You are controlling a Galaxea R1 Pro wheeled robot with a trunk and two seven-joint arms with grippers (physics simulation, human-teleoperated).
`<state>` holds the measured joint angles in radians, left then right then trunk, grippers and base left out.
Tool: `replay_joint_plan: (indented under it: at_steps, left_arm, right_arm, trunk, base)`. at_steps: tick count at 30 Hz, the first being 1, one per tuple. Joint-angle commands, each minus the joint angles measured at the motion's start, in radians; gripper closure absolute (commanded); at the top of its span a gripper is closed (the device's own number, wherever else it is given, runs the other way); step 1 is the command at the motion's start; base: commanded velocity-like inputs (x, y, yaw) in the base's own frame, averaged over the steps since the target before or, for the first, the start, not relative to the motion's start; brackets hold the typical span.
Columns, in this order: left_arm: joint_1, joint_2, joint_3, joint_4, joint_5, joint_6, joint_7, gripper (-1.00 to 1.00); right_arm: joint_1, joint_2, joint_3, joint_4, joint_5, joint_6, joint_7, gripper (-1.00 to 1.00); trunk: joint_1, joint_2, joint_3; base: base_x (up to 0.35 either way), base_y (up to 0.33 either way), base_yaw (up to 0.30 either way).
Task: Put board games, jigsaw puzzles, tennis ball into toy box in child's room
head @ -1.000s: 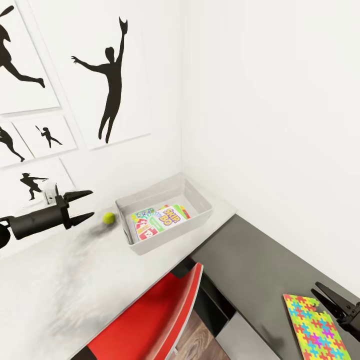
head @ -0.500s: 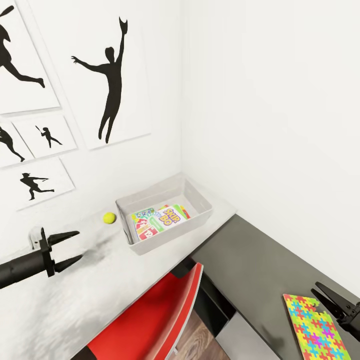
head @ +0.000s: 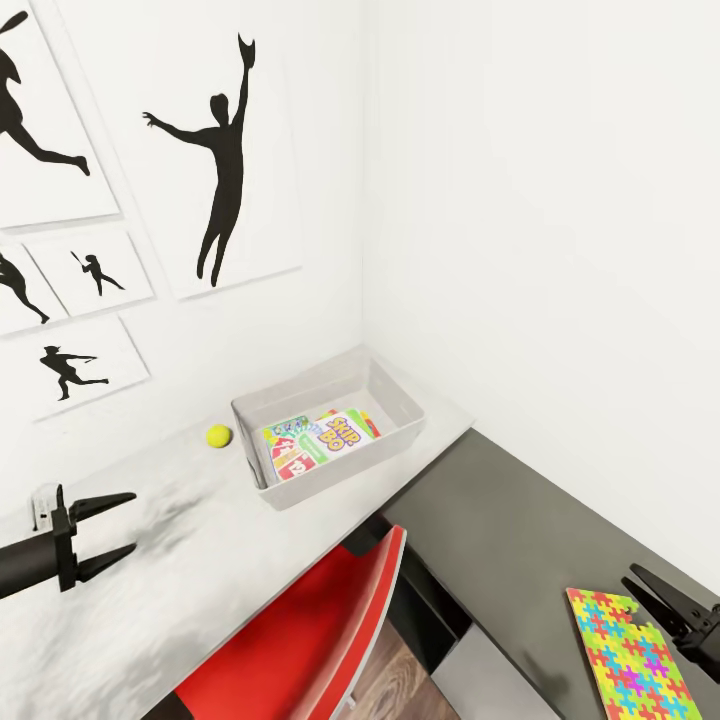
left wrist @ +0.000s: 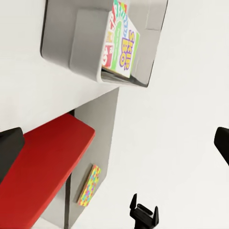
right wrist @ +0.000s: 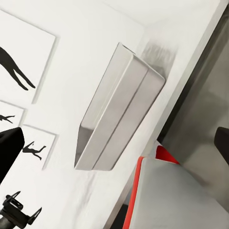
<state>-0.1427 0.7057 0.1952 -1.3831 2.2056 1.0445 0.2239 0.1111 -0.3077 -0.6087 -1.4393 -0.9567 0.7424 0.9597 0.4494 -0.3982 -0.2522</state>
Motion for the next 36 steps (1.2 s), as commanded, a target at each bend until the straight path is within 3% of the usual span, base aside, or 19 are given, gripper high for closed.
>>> replay_joint_plan:
  at_steps: [1,4,9,13,15,23,36]
  left_arm:
    - [-0.001,0.003,-0.001,-0.001,0.009,0.003,0.011,-1.00]
    - [0.000,0.017,-0.017,-0.007,0.000,0.003,0.011,-1.00]
    - [0.000,0.025,-0.034,-0.017,-0.059,0.003,0.011,-1.00]
    - [-0.001,0.028,-0.020,-0.018,-0.120,0.003,0.011,-1.00]
    - [-0.001,0.028,0.006,-0.019,-0.147,0.003,0.011,-1.00]
    - [0.000,0.025,0.037,-0.027,-0.166,0.003,0.009,-1.00]
    - [0.000,0.028,0.044,-0.025,-0.161,0.003,0.006,-1.00]
  right_arm:
    - [0.000,0.000,0.000,-0.001,-0.005,0.006,-0.001,-1.00]
    - [0.000,0.002,0.000,-0.003,-0.005,0.006,-0.001,-1.00]
    - [0.000,0.002,0.000,-0.005,-0.006,0.006,-0.001,-1.00]
    - [0.001,0.002,0.000,-0.005,-0.006,0.006,-0.001,-1.00]
    - [0.000,0.002,0.000,-0.004,-0.006,0.006,-0.001,-1.00]
    - [0.000,0.001,0.000,-0.004,-0.005,0.006,-0.001,-1.00]
    - [0.000,0.001,0.000,-0.005,-0.005,0.006,-0.001,-1.00]
  trunk:
    - [0.001,-0.002,-0.002]
    - [0.001,-0.002,0.000]
    - [0.001,-0.002,0.004]
    - [0.001,-0.002,0.009]
    - [0.001,-0.002,0.011]
    - [0.001,-0.002,0.020]
    - [0.001,-0.002,0.029]
  base:
    - [0.000,0.000,0.000]
    - [0.000,0.000,-0.078]
    - [0.000,0.000,-0.176]
    - [-0.069,-0.058,-0.204]
    - [-0.098,-0.137,-0.210]
    - [-0.027,-0.039,-0.212]
    - [-0.053,-0.002,-0.116]
